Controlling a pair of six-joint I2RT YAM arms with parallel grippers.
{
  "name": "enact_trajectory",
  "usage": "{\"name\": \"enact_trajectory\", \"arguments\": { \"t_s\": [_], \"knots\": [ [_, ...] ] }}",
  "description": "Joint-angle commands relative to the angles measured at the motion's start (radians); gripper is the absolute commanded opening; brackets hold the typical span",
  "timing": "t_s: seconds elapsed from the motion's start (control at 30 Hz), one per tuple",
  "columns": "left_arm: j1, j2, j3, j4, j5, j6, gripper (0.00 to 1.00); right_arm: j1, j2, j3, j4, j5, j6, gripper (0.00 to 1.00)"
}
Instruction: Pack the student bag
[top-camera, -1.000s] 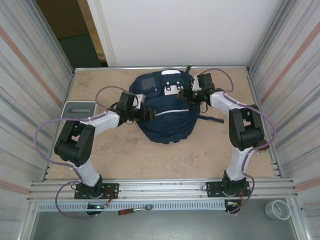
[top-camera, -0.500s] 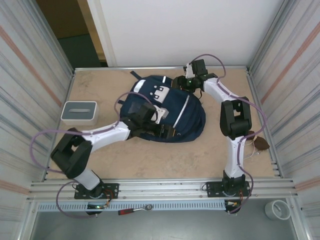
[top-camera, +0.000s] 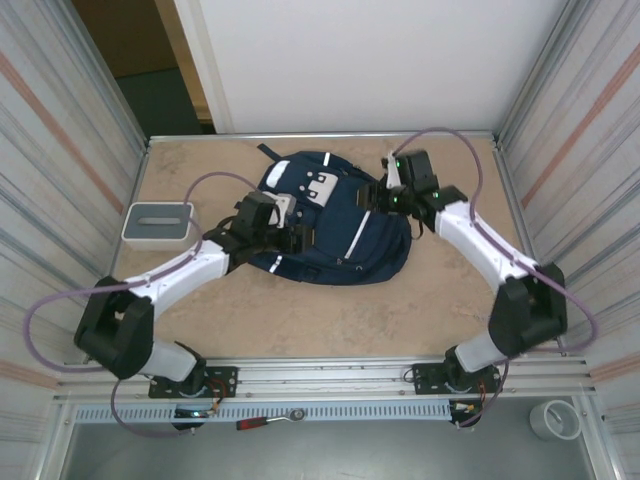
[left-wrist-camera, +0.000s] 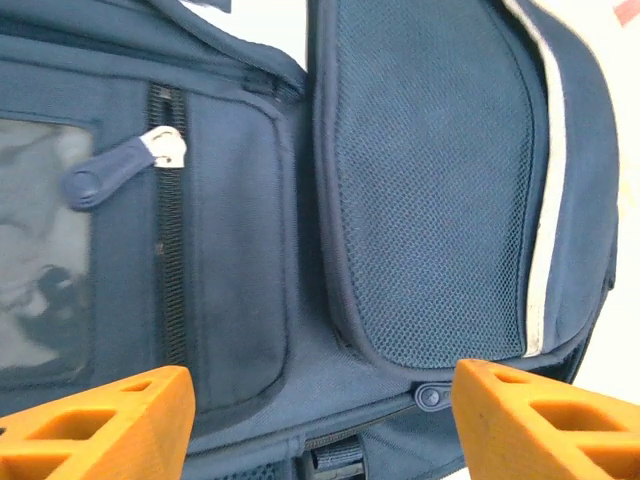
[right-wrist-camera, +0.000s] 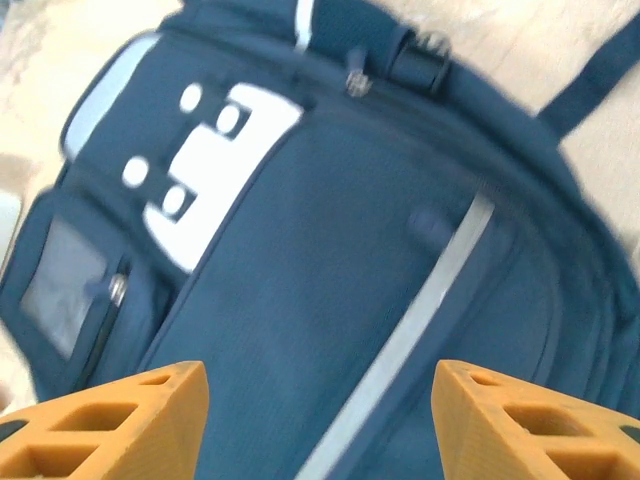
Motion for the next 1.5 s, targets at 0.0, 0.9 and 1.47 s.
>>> {"name": "enact_trajectory", "arguments": {
  "t_s": [0.0,0.9,1.47],
  "knots": [
    [-0.034,0.057,0.083,-0.022,0.036,0.014,0.63,0.033,-0.100,-0.126,0.019,0.071,0.052,0.59],
    [-0.029,0.223,0.135,0.042,0.124,-0.011,0.13,0.488,0.022,-0.461,0.555,0.364,0.492,0.38],
    [-0.026,0.218,0.110,0.066,0.136,-0.014,0.10,0.555,0.069,-0.516,0.655,0.590,0.692,0.36]
  ]
}}
